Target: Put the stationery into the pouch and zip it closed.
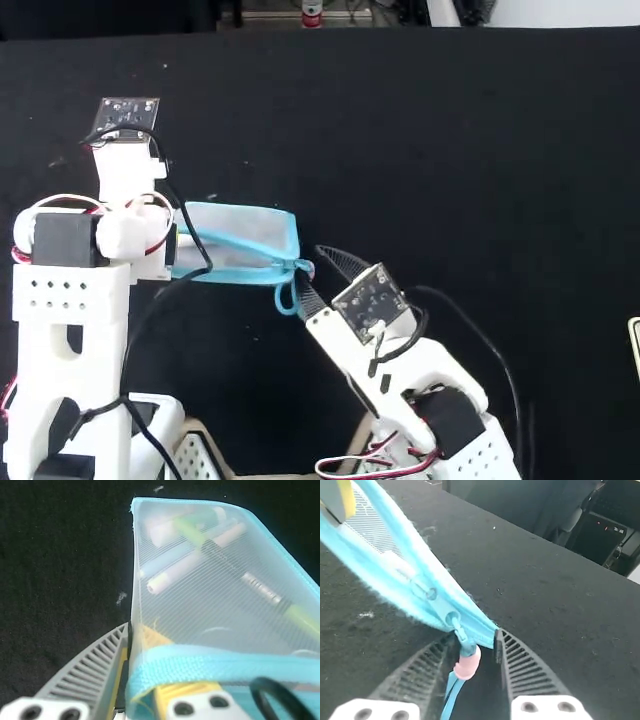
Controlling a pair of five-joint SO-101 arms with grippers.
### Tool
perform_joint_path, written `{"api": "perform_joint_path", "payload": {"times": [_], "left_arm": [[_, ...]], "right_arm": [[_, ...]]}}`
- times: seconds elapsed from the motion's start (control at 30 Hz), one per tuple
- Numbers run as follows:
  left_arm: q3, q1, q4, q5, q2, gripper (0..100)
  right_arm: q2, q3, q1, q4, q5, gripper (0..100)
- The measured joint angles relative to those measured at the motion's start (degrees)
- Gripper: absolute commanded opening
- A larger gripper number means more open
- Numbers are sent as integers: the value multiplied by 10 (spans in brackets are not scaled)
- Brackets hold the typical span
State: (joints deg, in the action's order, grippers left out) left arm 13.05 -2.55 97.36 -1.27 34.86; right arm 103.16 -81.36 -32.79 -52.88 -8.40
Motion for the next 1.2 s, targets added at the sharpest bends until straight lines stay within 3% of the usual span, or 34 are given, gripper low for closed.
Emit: {"api": "perform_joint_path", "payload": {"times": [0.13, 0.3, 1.2], "left_arm": [[0, 0, 0, 0, 0, 30], [0, 0, 0, 0, 0, 30], [-19, -1, -4, 2, -4, 31]], "right_arm": [[0, 0, 0, 0, 0, 108], [0, 0, 0, 5, 0, 8], [0, 53, 16, -7, -28, 11]]}}
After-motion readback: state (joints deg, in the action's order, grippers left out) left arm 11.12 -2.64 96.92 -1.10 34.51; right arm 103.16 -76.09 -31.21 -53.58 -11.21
